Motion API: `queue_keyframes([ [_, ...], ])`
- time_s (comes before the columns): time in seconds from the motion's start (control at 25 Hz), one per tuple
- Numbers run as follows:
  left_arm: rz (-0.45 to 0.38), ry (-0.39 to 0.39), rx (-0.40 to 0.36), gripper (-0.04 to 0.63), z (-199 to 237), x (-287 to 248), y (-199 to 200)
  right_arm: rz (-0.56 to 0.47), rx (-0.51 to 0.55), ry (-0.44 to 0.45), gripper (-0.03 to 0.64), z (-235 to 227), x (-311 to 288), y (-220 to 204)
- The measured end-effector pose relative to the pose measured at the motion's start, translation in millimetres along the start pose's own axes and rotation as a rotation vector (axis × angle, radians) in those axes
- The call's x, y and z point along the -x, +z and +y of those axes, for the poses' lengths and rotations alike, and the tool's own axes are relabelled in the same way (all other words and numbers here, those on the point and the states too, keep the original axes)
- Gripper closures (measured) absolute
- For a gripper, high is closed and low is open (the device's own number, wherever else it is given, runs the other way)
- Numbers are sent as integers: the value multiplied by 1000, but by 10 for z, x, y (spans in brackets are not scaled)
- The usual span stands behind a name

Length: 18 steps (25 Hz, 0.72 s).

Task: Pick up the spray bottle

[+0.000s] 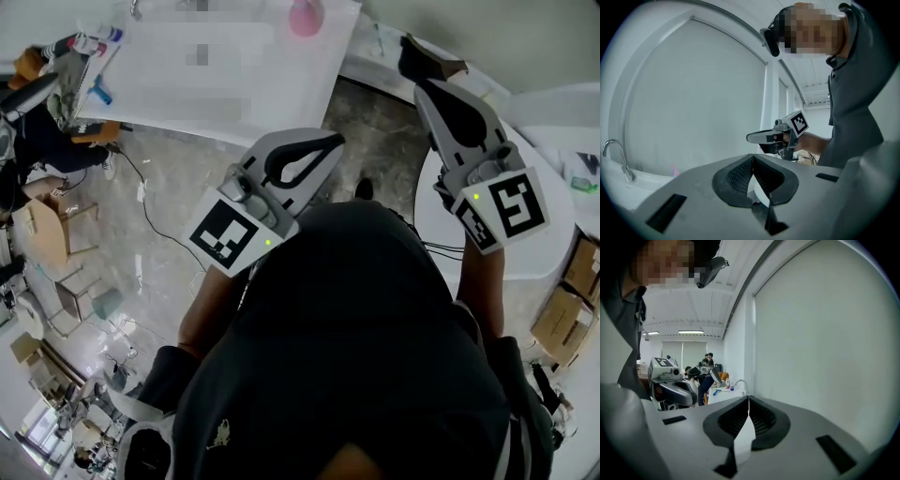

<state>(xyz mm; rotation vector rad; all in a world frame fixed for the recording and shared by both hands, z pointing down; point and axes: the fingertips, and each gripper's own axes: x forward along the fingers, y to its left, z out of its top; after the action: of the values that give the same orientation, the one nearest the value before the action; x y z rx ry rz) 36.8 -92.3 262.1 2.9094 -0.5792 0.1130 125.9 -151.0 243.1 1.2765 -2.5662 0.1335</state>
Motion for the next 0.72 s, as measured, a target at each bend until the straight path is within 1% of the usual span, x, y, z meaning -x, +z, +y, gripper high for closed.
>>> queue_keyframes([
  [0.12,-3,-12,6,589,328,290,-57,6,8,-7,607,229,-359,93],
  [0.2,-12,-16,5,589,456,439,-74,12,16,-9,607,354,-502,122],
  [0.36,-29,-23,-7,589,395,561,-68,11,25,-24,607,476,-450,138],
  [0.52,-43,-17,-7,589,355,685,-65,4,47,-18,607,620,-429,207],
  [0.72,-35,-9,-6,589,358,746,-126,11,54,-3,607,715,-436,214],
])
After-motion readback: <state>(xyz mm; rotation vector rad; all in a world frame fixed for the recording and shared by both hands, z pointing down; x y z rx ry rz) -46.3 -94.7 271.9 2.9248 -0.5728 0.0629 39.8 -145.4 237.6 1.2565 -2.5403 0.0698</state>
